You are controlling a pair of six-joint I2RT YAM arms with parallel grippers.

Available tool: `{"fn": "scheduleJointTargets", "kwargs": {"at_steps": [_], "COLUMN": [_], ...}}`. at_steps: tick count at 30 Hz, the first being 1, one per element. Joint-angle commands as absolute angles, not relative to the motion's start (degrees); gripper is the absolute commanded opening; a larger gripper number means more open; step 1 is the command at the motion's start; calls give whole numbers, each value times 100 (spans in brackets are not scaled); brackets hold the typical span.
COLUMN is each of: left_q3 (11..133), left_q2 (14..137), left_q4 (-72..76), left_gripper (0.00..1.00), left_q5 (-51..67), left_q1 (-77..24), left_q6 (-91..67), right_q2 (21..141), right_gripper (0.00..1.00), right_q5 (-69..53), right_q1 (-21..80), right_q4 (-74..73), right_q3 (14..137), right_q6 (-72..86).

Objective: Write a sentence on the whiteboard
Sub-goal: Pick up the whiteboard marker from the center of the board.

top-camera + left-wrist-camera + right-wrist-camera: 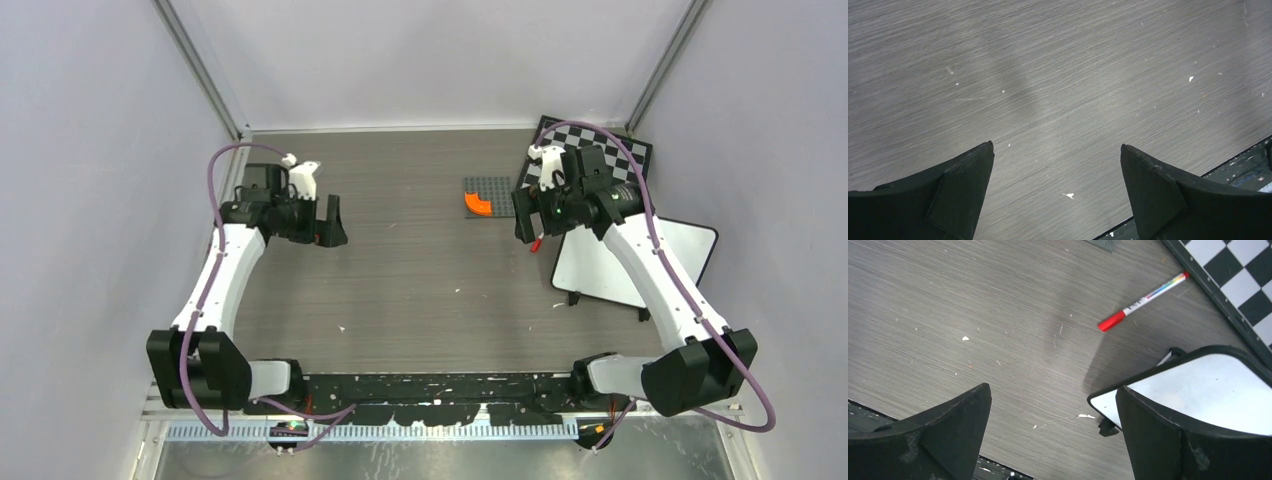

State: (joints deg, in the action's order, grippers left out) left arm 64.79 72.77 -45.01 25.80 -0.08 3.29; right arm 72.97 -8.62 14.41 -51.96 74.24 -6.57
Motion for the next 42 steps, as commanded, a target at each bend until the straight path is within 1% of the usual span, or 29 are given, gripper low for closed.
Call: {"fn": "scheduleJointTargets", "kwargs": {"at_steps": [1,4,6,8,10,11,12,13,15,16,19,20,23,25,27,32,36,42], "left_q3": [6575,7005,7335,7504,7614,7635,7622,7564,7421,7360,7231,7199,7123,7102,7106,7120,7110,7146], "left_q2": [7560,8053,8368,8565,8658,8663,8634,8557,8395,8322,8118,8055,7923,7884,7867,7897,7929,7993], "left_q4": [-4004,-3902,-3864,-3665,-3520,-3449,-3391,-3319,-3164,-3115,-3078,-3062,-3023,-3013,-3021,-3076,-3049,-3057], "left_gripper": [100,100,100,100,100,100,100,100,100,100,100,100,100,100,100,100,100,100], "left_q5": [2083,1511,1494,1554,1351,1120,963,860,674,652,654,651,656,667,664,663,710,785], "left_q1": [-711,-1341,-1552,-1577,-1574,-1562,-1519,-1468,-1341,-1277,-1126,-1103,-1075,-1066,-1063,-1055,-1055,-1060], "left_q6": [277,258,83,-301,-588,-789,-929,-1044,-1251,-1309,-1403,-1416,-1441,-1456,-1450,-1417,-1422,-1442], "right_q2": [7041,7110,7354,7633,7857,7944,8037,8207,8525,8666,9106,9275,9712,9970,10190,10486,10503,10760], "right_gripper": [98,92,87,87,87,86,82,81,80,81,79,76,61,57,54,46,42,41], "right_q5": [-414,-212,-101,-54,92,277,575,1050,2026,2286,2924,3116,3626,3806,3806,3351,3224,2999], "right_q1": [1471,1469,1474,1579,1805,1925,2065,2232,2516,2560,2573,2574,2568,2552,2463,2066,1960,1751], "right_q4": [-5170,-5022,-4997,-4954,-4776,-4620,-4424,-4297,-4247,-4257,-4263,-4286,-4296,-4239,-4184,-3992,-3800,-3755], "right_q3": [7298,7318,7572,7848,7992,8010,8001,8017,8105,8111,8074,8062,8039,8012,7971,7706,7495,7454], "right_q6": [-353,-295,-149,54,391,606,945,1328,1900,2132,2887,3014,3301,3402,3531,3762,3773,3822]}}
